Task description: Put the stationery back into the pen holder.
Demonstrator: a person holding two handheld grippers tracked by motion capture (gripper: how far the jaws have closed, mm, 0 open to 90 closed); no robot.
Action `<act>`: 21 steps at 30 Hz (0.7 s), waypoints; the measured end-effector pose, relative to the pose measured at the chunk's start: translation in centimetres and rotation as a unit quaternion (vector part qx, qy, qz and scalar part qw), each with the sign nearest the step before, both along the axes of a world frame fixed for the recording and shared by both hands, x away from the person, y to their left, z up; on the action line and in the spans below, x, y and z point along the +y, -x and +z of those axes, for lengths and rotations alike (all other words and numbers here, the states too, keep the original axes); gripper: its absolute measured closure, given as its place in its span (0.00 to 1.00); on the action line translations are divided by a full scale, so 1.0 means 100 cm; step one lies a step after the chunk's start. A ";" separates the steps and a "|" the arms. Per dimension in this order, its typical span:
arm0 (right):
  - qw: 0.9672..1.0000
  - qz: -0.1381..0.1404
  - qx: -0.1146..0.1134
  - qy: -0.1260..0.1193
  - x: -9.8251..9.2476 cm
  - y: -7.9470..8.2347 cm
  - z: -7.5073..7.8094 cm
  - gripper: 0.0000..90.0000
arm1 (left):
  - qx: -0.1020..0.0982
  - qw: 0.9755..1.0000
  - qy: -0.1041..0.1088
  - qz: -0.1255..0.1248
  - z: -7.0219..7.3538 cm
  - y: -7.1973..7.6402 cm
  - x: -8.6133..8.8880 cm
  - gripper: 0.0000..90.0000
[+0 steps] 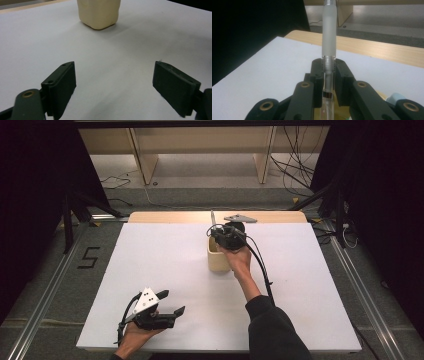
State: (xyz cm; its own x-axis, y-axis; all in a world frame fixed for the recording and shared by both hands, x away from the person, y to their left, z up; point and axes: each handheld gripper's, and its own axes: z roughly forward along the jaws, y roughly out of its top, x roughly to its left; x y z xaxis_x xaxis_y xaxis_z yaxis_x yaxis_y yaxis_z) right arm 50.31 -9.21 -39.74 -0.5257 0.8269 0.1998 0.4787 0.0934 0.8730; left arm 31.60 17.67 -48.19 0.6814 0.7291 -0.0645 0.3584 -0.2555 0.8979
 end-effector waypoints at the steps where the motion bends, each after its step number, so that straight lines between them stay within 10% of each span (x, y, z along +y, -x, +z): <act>1: 1.000 -0.001 0.002 0.001 0.000 0.000 -0.001 0.88 | 0.000 1.000 0.001 0.001 0.000 0.000 0.000 0.21; 6: 1.000 -0.002 0.011 0.005 -0.002 0.000 -0.004 0.87 | 0.002 1.000 -0.004 0.000 -0.001 -0.001 0.000 0.21; 11: 0.999 0.009 0.032 0.000 -0.003 0.000 -0.004 0.58 | 0.002 1.000 -0.002 0.000 -0.001 -0.001 0.000 0.20; 21: 1.000 0.019 0.013 -0.006 -0.016 0.012 0.015 0.44 | 0.004 1.000 -0.004 0.000 -0.002 -0.001 -0.001 0.20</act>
